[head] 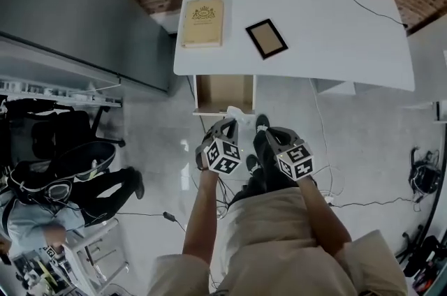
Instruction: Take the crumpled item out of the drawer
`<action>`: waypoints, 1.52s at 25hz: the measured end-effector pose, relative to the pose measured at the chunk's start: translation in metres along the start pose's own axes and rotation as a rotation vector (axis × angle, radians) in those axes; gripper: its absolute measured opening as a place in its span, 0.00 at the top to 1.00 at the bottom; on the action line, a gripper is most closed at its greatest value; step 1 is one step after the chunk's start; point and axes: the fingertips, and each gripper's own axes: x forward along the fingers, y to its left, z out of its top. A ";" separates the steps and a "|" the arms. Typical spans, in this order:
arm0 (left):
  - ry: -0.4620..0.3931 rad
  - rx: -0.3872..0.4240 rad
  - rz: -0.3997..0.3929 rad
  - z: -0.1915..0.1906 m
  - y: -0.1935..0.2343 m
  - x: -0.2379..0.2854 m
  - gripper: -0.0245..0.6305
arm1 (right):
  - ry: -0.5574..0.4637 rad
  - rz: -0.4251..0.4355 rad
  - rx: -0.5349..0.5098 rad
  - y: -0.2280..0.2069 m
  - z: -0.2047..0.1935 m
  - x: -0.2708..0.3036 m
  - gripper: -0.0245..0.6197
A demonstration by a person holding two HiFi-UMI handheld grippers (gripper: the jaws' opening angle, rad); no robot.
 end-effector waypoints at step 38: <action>-0.288 -0.552 0.188 0.022 -0.017 -0.130 0.94 | -0.105 0.008 0.065 0.039 0.011 -0.055 0.92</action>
